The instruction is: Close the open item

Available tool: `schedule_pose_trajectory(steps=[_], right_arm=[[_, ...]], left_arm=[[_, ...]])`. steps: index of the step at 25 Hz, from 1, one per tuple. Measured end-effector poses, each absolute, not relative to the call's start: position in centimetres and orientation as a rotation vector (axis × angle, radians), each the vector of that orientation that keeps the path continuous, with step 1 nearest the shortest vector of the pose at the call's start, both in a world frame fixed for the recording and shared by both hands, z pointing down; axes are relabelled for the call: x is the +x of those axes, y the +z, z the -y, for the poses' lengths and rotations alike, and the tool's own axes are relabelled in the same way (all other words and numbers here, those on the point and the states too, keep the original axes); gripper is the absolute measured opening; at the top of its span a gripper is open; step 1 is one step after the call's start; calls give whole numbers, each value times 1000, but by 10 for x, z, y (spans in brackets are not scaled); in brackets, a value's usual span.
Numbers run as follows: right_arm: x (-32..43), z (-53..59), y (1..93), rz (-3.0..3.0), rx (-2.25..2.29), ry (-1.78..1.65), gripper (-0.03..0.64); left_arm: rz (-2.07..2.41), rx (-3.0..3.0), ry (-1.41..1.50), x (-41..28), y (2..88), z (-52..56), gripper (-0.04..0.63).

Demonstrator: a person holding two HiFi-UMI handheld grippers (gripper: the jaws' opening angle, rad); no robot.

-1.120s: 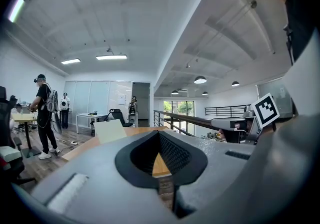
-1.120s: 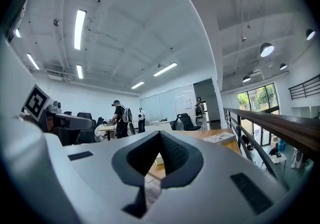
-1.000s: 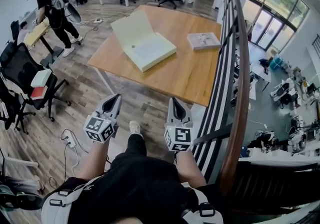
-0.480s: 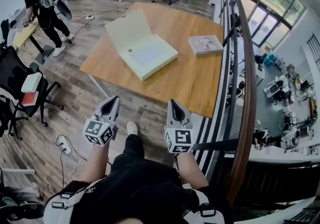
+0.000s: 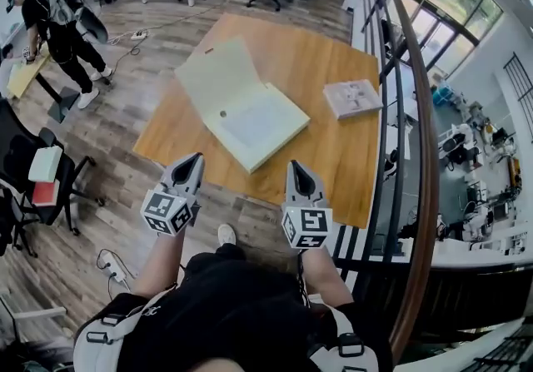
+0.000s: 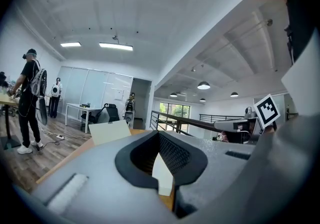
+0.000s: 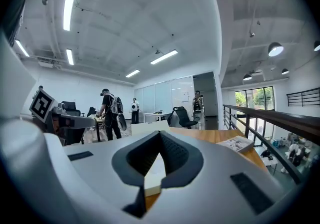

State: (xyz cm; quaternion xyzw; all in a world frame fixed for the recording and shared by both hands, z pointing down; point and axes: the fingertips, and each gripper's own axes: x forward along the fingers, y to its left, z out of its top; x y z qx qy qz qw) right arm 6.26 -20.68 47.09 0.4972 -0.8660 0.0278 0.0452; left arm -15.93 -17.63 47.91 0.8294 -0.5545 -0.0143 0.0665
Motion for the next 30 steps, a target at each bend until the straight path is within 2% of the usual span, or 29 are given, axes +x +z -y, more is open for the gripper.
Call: schedule_pose_trajectory(steps=[5,12,24,30], right_arm=[[36,242,475,2573,1554,75,5],[44,281,472,2473,1649,124,5],[41,324,505,2404,1704,220,5],[71,342,540,2287,1820,341,5]], left_arm=[[1654,2488,-110,-208,479,228,0],[1586,2452,-163,-229,484,290,0],[1668,2418,-110,-266,488,318,0],[1724,2389,-43,-283,497,338,0]])
